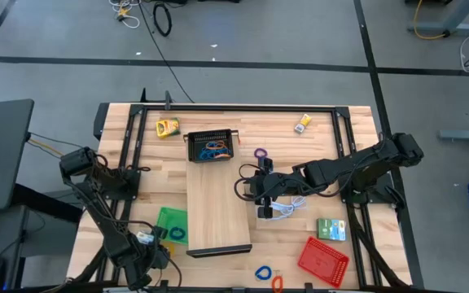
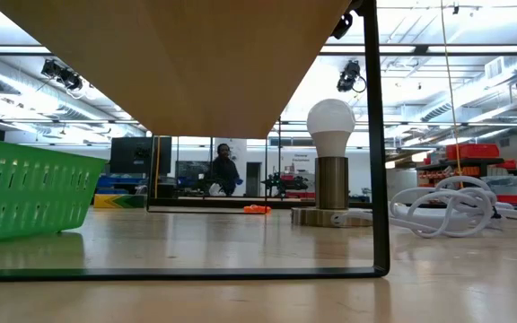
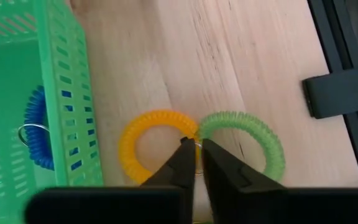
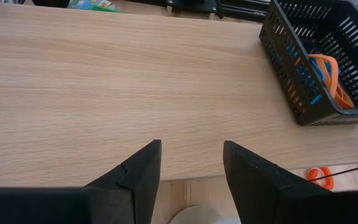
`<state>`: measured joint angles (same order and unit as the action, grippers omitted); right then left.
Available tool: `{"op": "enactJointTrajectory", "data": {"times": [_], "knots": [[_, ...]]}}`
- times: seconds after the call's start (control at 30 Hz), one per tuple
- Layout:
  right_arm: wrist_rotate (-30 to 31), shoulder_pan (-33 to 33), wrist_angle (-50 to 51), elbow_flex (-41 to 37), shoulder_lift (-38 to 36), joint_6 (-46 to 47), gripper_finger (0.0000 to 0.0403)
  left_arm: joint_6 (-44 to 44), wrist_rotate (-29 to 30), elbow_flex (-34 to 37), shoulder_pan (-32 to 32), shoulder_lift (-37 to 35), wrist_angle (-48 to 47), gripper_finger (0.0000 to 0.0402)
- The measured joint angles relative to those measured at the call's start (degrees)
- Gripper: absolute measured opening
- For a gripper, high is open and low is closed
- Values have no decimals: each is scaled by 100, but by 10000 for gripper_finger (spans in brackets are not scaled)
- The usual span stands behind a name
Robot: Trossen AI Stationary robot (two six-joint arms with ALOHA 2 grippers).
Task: Pick & Place Office Desk Supplies
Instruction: Put the green spiral keychain into the green bin
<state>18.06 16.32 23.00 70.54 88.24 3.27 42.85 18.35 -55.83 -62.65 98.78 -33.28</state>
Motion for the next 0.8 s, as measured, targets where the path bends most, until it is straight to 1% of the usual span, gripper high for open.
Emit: {"op": "enactJointTrajectory", "data": {"times": [0.03, 0.07, 0.13, 0.37, 0.43, 0.6, 0.8], "knots": [[0, 0, 0, 0, 1, 0, 181, -6, 3, 0, 0, 0, -1, 12], [0, 0, 0, 0, 1, 0, 181, -9, -1, 0, 0, 0, -2, 9], [0, 0, 0, 0, 1, 0, 181, -41, -65, 0, 0, 0, 13, 12], [-31, 0, 0, 0, 1, 17, 181, -101, -681, 0, 0, -2, 416, 51], [-33, 1, 0, 0, 1, 17, 181, -97, -742, -2, 0, -2, 544, 61], [-41, 0, 0, 0, 1, 17, 181, 14, -748, -2, -39, -7, 572, 96], [-50, 0, 2, 0, 1, 15, 181, 296, -750, -3, -39, -7, 636, 163]]}}
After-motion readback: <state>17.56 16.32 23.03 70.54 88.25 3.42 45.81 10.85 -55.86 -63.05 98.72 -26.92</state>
